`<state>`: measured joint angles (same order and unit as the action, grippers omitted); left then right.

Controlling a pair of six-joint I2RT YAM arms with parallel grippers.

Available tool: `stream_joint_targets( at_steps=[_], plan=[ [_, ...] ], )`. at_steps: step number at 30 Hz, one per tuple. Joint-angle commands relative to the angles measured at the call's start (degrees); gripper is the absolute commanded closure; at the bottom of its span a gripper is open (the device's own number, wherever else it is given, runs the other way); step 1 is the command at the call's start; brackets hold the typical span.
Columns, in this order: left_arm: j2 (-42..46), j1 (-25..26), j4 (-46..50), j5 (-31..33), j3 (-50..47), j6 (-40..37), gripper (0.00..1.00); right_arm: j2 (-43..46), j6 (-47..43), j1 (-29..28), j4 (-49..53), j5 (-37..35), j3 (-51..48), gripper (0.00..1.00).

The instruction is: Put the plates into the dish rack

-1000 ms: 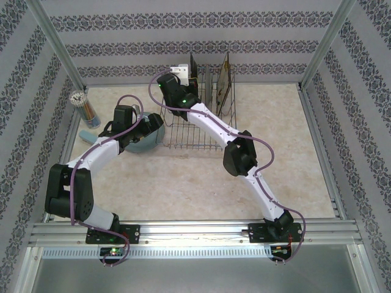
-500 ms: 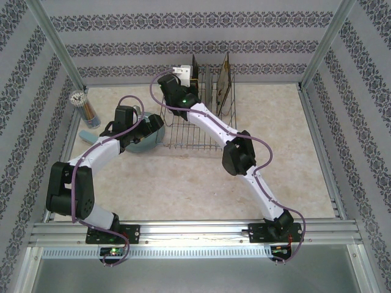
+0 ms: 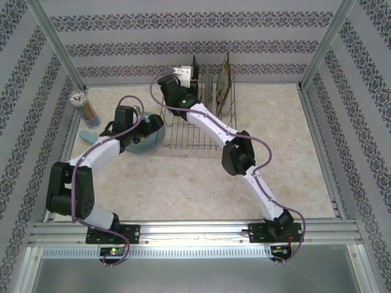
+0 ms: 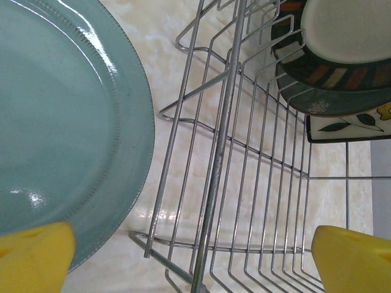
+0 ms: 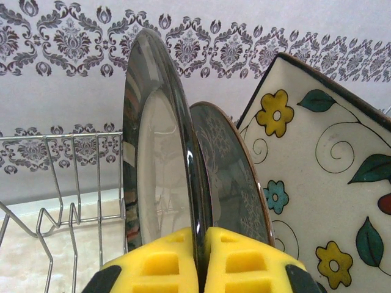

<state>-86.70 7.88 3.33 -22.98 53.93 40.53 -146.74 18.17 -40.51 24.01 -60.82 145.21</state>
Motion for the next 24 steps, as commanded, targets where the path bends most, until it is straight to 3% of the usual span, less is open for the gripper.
stream_joint_targets(
  at_steps=[1, 12, 24],
  plan=[
    [-0.4, 0.1, -1.9, -0.9, 0.5, -0.5, 0.00, 0.4, 2.5, -1.6, -3.7, -3.1, 0.2, 0.92],
    [0.0, 0.0, -2.1, -1.1, 0.0, -0.5, 0.00, 0.1, 3.9, -2.5, -3.7, -2.9, -1.0, 0.78],
    [0.0, 0.0, -2.3, -1.2, -0.1, -0.4, 0.00, 0.5, 5.8, -2.3, -2.9, -2.3, -1.6, 0.74]
  ],
)
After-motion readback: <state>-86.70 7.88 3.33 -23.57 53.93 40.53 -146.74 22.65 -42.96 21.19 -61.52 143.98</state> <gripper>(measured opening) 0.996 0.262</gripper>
